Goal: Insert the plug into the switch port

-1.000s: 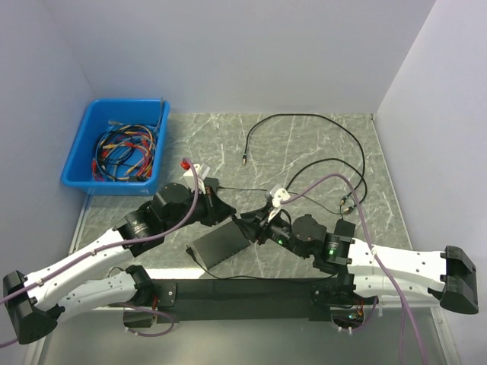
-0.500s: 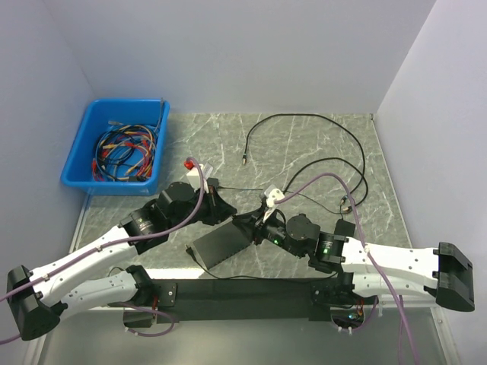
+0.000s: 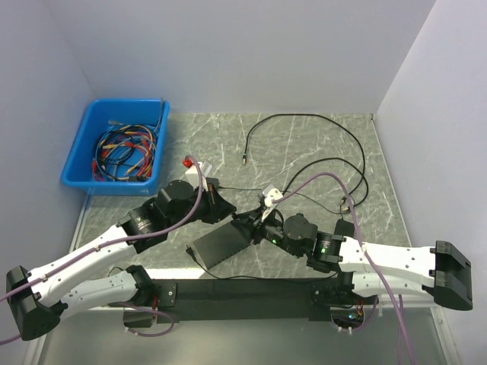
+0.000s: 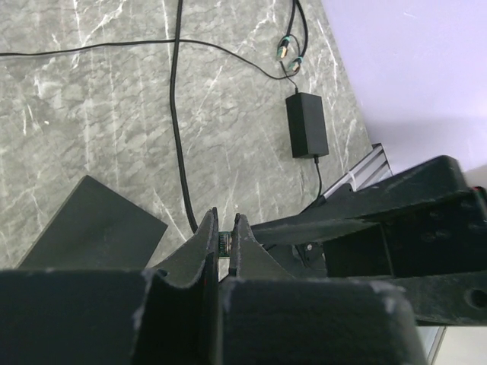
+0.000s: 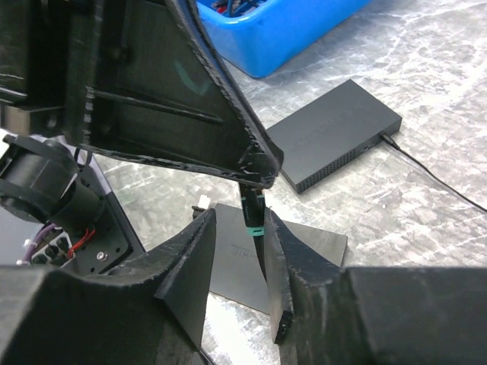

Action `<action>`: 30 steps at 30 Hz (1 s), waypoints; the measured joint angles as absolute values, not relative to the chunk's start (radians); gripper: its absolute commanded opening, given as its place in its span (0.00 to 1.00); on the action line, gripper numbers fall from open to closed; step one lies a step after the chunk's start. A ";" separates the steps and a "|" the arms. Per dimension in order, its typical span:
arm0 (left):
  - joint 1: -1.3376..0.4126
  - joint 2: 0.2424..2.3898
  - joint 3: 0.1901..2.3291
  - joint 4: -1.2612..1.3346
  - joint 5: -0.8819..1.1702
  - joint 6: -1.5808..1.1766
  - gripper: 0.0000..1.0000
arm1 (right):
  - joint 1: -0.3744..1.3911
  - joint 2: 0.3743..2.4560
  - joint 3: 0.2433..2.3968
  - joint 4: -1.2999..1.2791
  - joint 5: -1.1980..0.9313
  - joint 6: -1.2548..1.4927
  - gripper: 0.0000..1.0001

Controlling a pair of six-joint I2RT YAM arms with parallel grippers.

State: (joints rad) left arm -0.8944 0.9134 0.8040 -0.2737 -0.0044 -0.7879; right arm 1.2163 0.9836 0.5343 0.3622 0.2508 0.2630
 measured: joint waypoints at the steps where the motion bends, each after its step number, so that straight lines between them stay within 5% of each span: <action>1: -0.894 0.912 0.807 -0.273 -0.003 -0.789 0.01 | 1.216 0.984 0.534 0.362 0.253 0.264 0.40; 23: -0.896 0.907 0.820 -0.265 0.012 -0.795 0.01 | 1.207 1.023 0.534 0.366 0.262 0.265 0.31; 30: -0.896 0.907 0.821 -0.263 0.011 -0.798 0.01 | 1.206 0.982 0.524 0.367 0.261 0.266 0.38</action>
